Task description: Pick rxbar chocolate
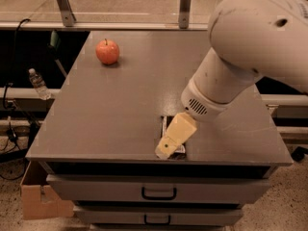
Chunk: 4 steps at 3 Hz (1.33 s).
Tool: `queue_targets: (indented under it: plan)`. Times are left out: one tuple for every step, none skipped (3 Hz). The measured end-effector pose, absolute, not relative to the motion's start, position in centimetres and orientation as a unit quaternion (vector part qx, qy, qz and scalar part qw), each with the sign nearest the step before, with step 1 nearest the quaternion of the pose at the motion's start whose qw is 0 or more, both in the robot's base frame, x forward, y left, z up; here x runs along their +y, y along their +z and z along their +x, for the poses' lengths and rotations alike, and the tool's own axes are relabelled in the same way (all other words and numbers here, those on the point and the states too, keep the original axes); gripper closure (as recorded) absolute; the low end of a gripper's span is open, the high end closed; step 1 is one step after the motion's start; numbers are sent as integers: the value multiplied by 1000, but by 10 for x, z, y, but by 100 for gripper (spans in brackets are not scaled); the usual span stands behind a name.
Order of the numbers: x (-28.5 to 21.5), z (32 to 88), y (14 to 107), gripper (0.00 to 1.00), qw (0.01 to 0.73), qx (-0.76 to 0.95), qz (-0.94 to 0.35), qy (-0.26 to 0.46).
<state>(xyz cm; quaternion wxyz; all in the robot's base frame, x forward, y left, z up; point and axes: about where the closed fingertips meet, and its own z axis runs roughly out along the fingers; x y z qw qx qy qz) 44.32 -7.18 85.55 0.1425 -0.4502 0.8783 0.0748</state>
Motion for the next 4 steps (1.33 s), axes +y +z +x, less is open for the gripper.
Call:
queue_targets:
  plan:
    - [-58,447,836,0,143,886,-433,80]
    - [-47,453,820,17,144,891,-421,89]
    - [-43,461,817,41,151,892,-416,93]
    - [-43,461,823,65,151,892,-416,93]
